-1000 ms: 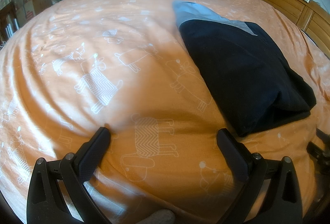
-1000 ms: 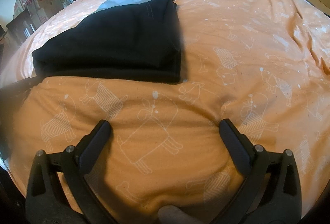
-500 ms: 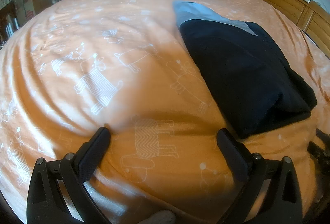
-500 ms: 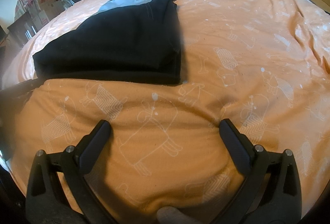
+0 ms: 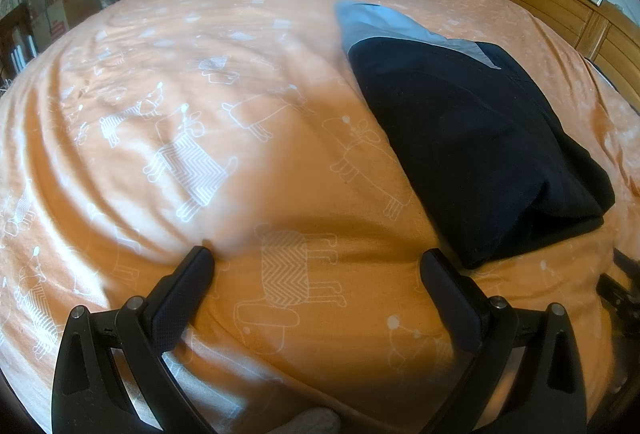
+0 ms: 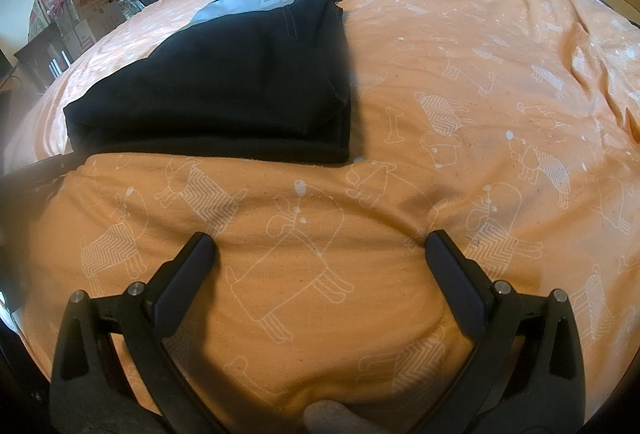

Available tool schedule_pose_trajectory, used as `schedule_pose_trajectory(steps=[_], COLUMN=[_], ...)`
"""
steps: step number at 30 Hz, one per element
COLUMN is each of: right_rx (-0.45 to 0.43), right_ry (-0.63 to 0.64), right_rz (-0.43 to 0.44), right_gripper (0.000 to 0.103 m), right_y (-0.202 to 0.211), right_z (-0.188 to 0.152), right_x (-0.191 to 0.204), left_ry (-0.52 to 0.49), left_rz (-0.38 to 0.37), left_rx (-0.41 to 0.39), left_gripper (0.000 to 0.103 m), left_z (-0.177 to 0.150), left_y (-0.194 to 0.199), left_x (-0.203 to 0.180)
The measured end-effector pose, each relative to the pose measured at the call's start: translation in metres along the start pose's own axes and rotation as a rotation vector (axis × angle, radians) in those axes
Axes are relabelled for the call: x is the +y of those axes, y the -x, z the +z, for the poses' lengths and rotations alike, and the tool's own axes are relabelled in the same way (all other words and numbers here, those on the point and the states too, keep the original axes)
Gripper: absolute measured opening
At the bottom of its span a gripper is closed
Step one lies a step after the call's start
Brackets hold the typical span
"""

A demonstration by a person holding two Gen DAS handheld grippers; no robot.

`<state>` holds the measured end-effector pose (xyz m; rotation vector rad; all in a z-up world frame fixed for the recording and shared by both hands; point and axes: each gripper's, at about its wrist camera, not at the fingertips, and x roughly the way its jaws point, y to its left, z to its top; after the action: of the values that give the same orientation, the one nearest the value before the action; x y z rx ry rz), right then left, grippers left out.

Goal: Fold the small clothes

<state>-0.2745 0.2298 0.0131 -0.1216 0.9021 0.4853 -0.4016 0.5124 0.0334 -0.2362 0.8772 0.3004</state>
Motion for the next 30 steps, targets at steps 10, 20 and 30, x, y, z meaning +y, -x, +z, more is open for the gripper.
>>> schedule_pose_trajectory(steps=[10, 20, 30], right_rx=[-0.002, -0.01, -0.01], right_ry=[-0.001, -0.012, -0.015], right_rz=[0.002, 0.025, 0.03], right_gripper=[0.103, 0.103, 0.103], right_y=[0.0002, -0.0013, -0.0012], right_z=[-0.0003, 0.001, 0.0014], right_x=[0.0002, -0.0028, -0.0045], left_ry=[0.001, 0.002, -0.003], left_rz=[-0.001, -0.004, 0.002], left_rx=[0.0, 0.001, 0.004], left_gripper=[0.103, 0.103, 0.103], left_z=[-0.0004, 0.0012, 0.0047], left_y=[0.0001, -0.0018, -0.0058], left_x=[0.001, 0.0005, 0.0003])
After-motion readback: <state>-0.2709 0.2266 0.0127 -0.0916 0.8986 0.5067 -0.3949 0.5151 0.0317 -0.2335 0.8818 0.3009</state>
